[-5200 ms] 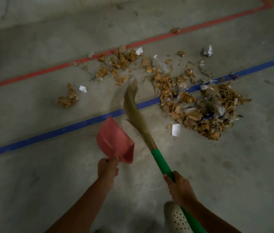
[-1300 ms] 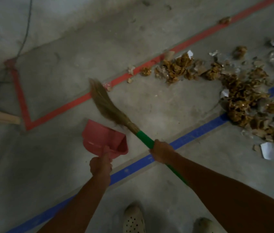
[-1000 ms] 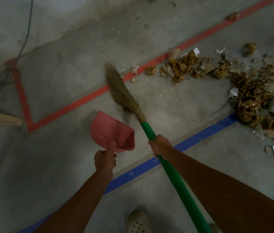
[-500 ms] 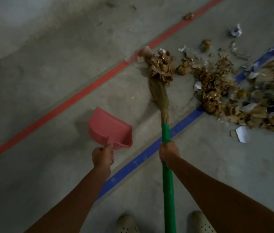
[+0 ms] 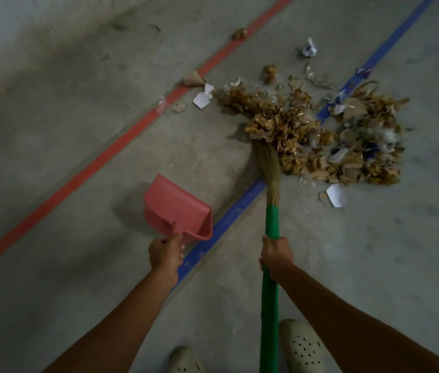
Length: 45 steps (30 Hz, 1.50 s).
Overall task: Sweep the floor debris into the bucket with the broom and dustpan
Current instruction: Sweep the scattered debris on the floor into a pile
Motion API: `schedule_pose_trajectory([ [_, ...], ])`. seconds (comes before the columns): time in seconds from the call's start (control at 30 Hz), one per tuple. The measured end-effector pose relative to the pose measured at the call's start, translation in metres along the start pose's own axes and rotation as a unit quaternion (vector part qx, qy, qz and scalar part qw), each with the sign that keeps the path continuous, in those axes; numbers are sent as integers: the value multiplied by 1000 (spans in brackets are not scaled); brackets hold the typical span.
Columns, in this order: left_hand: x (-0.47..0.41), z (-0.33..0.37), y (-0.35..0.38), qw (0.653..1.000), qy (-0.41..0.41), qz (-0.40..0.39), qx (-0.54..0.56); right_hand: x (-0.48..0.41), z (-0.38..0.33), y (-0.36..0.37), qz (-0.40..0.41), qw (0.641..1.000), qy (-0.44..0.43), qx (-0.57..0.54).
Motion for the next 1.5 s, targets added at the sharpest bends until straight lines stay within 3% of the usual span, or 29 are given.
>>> schedule_pose_trajectory([
  [0.1,16,5,10,1000,6,-3,-11,6,4,-25,5,1000,-3,-9],
  [0.47,68,36,65,999,40,-2,-10,37,8,-99,37,982,-126,134],
  [0.8,91,30,85,999,32,-25,-5,54,18,-121,4,975,-174,137],
  [1.0,88,42,66,999,25,-20,1,68,5,-114,-17,977,-172,127],
  [1.23,63,66,19,999,19,-21,18,93,-34,-86,-44,993,-93,51],
  [1.5,27,94,-51,999,16,-35,36,128,-81,-35,-33,989,-120,84],
])
Point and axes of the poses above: each hand's wrist, its own x-axis away from the middle knuckle, its own y-axis out of the palm, z = x × y, the point moved 2 cm from there along -x, towards the middle knuckle, and after that the axes turned 8 degrees about -y, right-handed, at the moved point
